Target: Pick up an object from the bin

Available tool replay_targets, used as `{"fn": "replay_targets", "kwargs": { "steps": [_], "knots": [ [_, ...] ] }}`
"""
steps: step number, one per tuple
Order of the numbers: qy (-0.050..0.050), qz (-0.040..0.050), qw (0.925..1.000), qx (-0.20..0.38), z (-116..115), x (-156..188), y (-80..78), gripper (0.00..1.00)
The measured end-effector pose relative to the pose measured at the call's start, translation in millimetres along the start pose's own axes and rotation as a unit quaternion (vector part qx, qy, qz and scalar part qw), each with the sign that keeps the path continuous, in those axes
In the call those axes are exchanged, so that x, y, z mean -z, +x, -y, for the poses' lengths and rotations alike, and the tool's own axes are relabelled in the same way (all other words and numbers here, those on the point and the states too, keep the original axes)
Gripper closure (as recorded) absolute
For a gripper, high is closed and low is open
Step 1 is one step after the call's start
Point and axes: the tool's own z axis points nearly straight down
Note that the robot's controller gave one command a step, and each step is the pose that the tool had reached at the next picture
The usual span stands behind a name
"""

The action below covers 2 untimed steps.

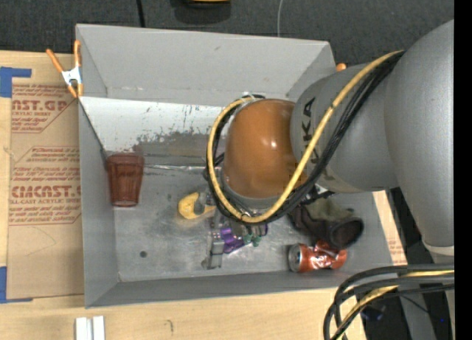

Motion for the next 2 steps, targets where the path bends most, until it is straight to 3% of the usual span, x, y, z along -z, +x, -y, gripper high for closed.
{"fn": "replay_targets", "kwargs": {
  "steps": [1,2],
  "knots": [
    [-0.001,0.0037,1.0000,-0.001,1,4,-1.9,0.00],
    [-0.001,0.0044,0.9998,-0.020,57,-22,-20.8,0.00]
  ]
}}
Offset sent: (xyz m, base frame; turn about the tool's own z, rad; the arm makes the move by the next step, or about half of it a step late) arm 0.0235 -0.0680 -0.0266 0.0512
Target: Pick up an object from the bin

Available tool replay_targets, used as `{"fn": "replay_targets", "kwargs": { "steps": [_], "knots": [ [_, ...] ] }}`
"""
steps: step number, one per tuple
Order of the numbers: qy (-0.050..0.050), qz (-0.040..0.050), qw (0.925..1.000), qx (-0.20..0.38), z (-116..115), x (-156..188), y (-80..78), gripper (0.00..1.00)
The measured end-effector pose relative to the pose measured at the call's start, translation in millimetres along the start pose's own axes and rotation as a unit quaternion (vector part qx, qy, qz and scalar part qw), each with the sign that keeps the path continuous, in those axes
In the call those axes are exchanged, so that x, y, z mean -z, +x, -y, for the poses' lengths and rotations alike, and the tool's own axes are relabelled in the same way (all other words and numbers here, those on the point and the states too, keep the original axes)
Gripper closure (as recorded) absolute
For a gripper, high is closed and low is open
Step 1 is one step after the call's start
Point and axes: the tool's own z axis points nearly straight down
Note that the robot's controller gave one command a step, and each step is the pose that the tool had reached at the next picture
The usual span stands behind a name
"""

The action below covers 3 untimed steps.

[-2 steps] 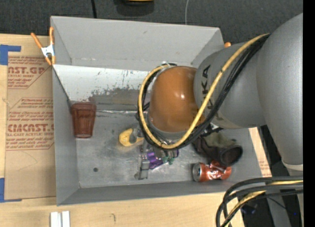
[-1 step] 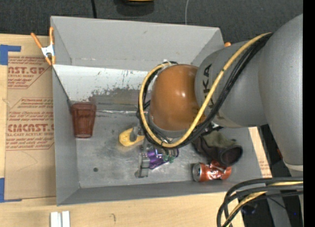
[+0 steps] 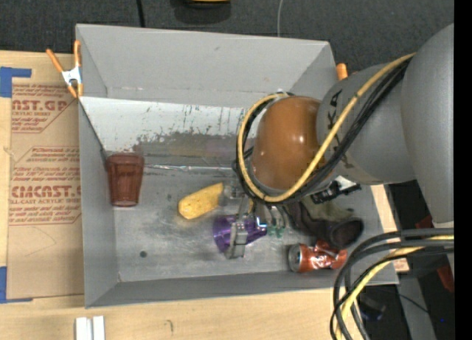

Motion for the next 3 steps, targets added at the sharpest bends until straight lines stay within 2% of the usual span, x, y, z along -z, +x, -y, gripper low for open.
{"fn": "replay_targets", "kwargs": {
  "steps": [1,2,3],
  "knots": [
    [0.000,-0.0003,0.9999,-0.014,10,-20,9.0,1.00],
    [0.000,-0.0003,0.9999,-0.015,10,-20,9.0,1.00],
    [0.000,0.0007,0.9997,-0.026,-9,125,-8.6,1.00]
  ]
}}
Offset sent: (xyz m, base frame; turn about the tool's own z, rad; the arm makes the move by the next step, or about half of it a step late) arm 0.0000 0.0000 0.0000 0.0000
